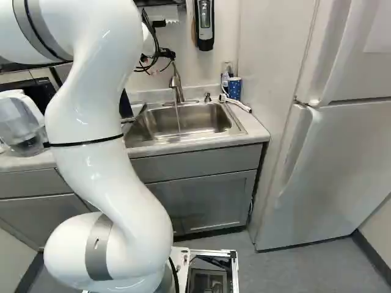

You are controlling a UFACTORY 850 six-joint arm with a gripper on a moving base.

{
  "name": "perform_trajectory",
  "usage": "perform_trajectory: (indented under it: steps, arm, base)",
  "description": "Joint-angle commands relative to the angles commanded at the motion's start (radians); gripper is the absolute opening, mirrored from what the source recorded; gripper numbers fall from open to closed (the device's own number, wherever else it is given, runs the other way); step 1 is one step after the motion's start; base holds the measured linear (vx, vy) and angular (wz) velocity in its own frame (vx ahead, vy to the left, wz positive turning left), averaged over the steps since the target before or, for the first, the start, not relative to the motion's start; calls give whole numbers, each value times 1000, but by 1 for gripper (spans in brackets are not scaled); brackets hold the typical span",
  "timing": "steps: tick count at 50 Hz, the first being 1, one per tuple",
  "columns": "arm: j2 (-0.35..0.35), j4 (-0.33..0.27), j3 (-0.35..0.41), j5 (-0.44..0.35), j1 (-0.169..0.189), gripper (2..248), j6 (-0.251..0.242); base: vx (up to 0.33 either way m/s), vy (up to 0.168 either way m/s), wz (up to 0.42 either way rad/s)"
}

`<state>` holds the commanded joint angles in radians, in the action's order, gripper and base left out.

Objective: Rinse the cup and place it in the tray

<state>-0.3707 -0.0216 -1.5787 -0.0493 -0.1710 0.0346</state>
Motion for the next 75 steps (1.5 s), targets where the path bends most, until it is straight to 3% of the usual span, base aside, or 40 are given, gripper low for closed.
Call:
perform_trajectory:
  steps: [51, 75]
  arm:
    - [68, 0, 80, 92, -4, 247, 0]
    - [109, 0, 127, 54, -1, 247, 0]
  base:
    - [0, 0, 0]
    - [0, 0, 0]
